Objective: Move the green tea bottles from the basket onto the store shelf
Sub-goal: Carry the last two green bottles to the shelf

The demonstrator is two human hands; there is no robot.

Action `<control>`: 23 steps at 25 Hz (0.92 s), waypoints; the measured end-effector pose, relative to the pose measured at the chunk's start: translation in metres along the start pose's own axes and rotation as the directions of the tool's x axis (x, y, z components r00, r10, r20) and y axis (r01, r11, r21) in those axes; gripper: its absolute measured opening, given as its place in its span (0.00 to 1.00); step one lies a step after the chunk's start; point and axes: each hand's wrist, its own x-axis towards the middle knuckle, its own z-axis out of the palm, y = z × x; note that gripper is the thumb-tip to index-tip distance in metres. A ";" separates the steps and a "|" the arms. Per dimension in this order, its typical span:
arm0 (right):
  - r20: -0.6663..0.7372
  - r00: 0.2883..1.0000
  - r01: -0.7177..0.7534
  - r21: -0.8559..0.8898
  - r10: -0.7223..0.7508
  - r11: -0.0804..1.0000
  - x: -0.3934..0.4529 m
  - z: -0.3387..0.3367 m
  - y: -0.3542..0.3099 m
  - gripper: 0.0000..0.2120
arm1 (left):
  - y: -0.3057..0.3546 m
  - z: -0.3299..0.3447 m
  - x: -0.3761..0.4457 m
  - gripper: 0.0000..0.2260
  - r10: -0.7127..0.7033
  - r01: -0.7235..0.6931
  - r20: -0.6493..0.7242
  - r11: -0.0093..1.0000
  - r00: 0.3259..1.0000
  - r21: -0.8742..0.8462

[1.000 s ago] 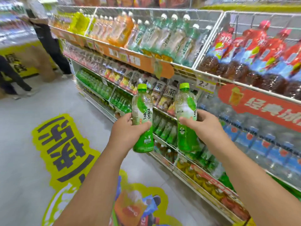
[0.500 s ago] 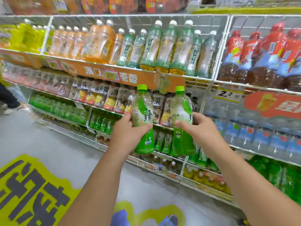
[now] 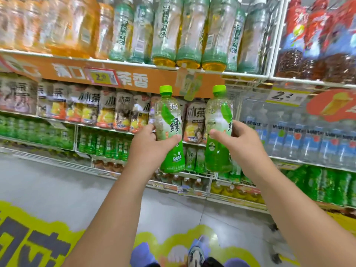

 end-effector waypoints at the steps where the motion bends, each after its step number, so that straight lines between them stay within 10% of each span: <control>1: -0.012 1.000 0.004 -0.003 -0.004 1.000 0.005 0.005 0.008 0.42 | -0.005 -0.001 0.007 0.16 -0.002 0.002 -0.003 1.000 1.000 0.005; 5: -0.034 0.995 -0.094 0.004 0.094 0.996 0.008 0.029 0.030 0.20 | -0.039 -0.007 0.039 0.21 -0.030 0.029 0.048 0.999 0.998 0.031; 23: -0.232 0.916 -0.306 0.126 0.328 0.944 0.000 0.178 0.192 0.13 | -0.247 0.007 0.156 0.26 -0.130 0.114 0.262 0.990 0.956 0.077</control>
